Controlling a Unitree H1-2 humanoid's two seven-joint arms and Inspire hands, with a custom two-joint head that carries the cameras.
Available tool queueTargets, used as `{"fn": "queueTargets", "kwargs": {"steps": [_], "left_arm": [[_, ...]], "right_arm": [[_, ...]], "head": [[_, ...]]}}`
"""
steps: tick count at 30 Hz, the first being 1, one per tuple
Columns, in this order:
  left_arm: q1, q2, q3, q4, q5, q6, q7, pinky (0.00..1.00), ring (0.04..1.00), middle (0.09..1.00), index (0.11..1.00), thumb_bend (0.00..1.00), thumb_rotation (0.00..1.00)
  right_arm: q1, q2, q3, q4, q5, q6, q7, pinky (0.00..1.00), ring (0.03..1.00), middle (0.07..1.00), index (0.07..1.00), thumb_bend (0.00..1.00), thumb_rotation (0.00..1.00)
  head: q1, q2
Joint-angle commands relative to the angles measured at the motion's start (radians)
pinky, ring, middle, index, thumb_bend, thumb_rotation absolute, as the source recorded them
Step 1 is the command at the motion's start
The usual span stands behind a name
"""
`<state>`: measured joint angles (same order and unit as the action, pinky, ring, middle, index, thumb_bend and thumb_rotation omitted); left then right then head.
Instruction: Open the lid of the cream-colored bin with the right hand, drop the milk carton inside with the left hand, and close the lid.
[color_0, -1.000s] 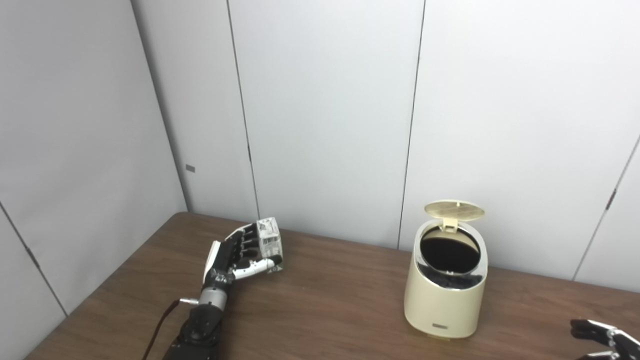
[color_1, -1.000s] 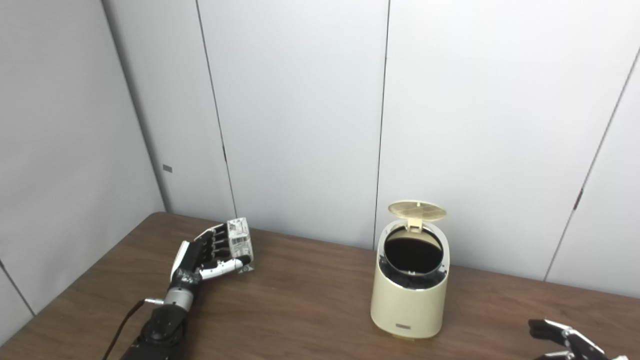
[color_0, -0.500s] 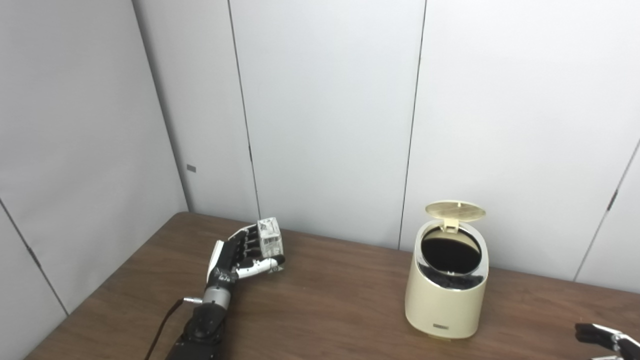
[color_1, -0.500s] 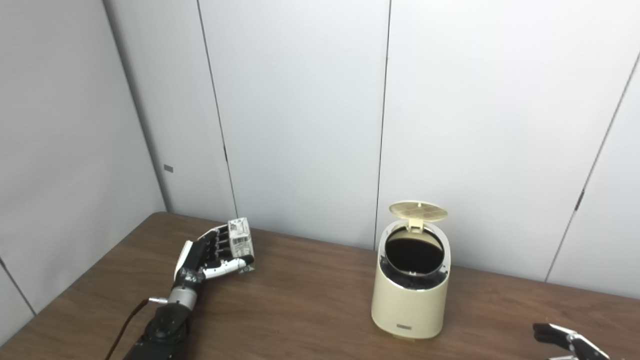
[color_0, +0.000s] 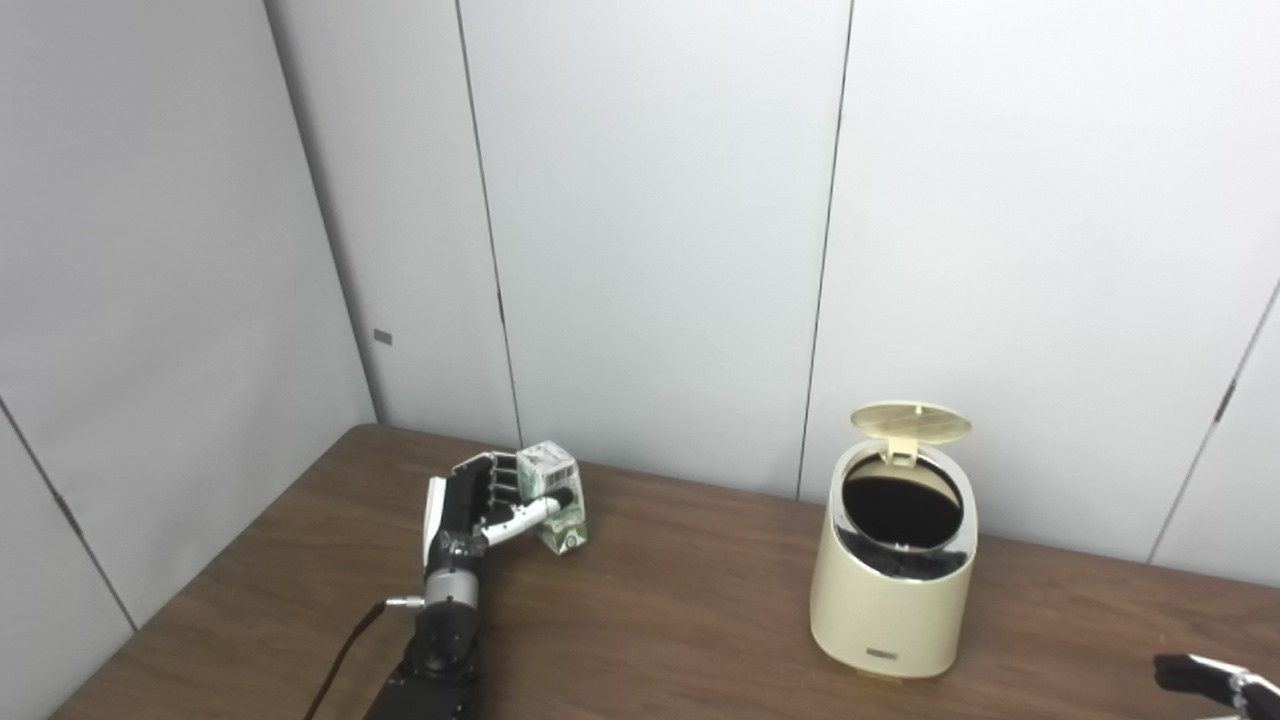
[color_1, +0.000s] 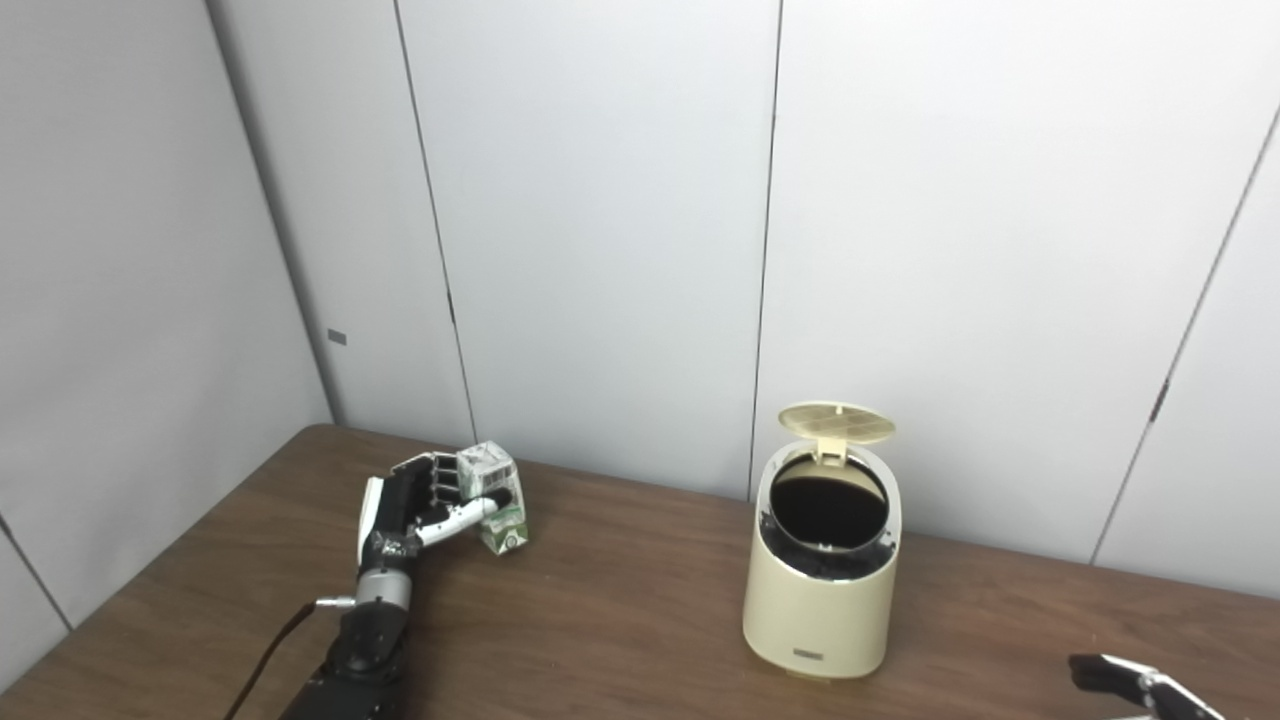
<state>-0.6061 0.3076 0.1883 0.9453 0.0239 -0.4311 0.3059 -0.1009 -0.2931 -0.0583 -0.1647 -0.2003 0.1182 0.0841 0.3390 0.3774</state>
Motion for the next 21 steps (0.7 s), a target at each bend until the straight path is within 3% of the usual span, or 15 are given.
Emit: {"fn": "queueTargets", "kwargs": {"steps": [1,5,12,16,18,21], "left_arm": [[-0.059,0.010,-0.005,-0.013,0.016,-0.039,0.048,0.43,0.440,0.486,0.500,0.50,0.00],[-0.063,0.010,-0.025,-0.014,0.034,-0.039,0.093,0.41,0.436,0.488,0.509,0.50,0.00],[-0.027,0.011,-0.051,-0.135,0.029,-0.039,0.071,0.43,0.436,0.487,0.515,0.50,0.00],[-0.002,0.007,-0.063,-0.225,0.050,-0.039,0.079,0.42,0.435,0.488,0.516,0.50,0.00],[0.007,-0.002,-0.059,-0.272,0.071,-0.034,0.091,0.42,0.435,0.489,0.515,0.50,0.00],[0.026,-0.021,-0.047,-0.376,0.098,0.026,0.102,0.40,0.431,0.490,0.517,0.50,0.00]], "right_arm": [[-0.015,-0.016,-0.011,-0.022,0.003,-0.044,-0.012,0.31,0.545,0.735,0.706,1.00,0.54],[-0.012,-0.019,-0.014,-0.020,0.002,-0.047,-0.012,0.30,0.535,0.728,0.698,1.00,0.57],[-0.011,0.001,-0.006,-0.046,-0.001,-0.012,-0.011,0.31,0.540,0.724,0.695,1.00,0.54],[-0.018,0.011,0.002,-0.046,-0.011,-0.006,-0.014,0.34,0.592,0.775,0.742,0.97,0.47],[-0.022,0.017,0.006,-0.051,-0.022,0.003,-0.017,0.37,0.620,0.801,0.772,0.91,0.40],[-0.029,0.037,0.007,-0.062,-0.012,0.009,-0.018,0.42,0.663,0.824,0.804,0.83,0.28]], "head": [[0.001,0.000],[-0.003,0.003],[-0.045,0.012],[-0.074,0.020],[-0.087,0.023],[-0.102,0.027]]}}
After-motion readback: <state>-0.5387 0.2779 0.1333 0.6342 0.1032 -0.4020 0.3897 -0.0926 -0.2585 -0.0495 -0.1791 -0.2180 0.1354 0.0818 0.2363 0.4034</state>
